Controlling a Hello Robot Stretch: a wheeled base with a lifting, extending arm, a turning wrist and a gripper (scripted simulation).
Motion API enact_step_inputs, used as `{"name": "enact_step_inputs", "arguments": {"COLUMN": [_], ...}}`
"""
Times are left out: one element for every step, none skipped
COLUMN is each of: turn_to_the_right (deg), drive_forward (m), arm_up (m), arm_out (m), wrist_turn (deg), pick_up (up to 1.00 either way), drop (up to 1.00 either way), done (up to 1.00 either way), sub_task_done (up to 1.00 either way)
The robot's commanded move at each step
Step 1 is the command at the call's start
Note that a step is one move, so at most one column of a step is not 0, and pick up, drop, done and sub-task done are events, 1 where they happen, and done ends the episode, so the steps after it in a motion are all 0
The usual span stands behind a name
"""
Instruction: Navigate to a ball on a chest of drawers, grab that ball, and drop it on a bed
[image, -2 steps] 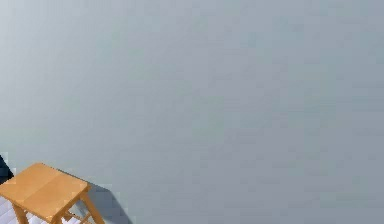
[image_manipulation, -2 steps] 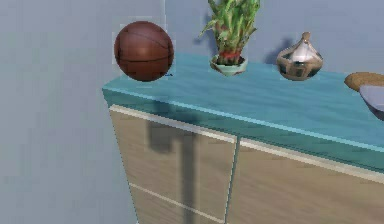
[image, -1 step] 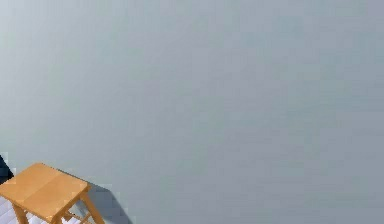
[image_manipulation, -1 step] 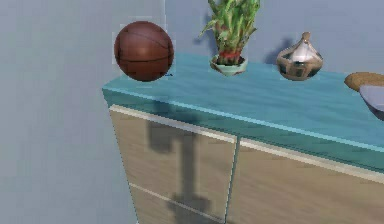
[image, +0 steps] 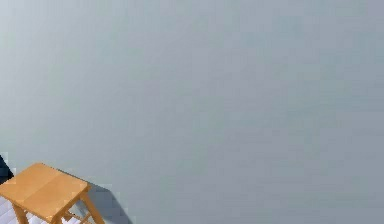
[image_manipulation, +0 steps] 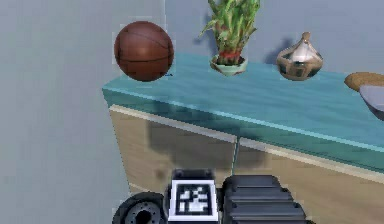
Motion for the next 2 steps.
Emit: {"name": "enact_step_inputs", "arguments": {"turn_to_the_right": [0.0,0.0], "drive_forward": [0.0,0.0], "arm_up": [0.0,0.0], "arm_out": [0.5,0.0], "wrist_turn": [0.0,45.0], "pick_up": [0.0,0.0], "drop": [0.0,0.0], "done": [0.0,0.0], "sub_task_done": [0.0,0.0]}}
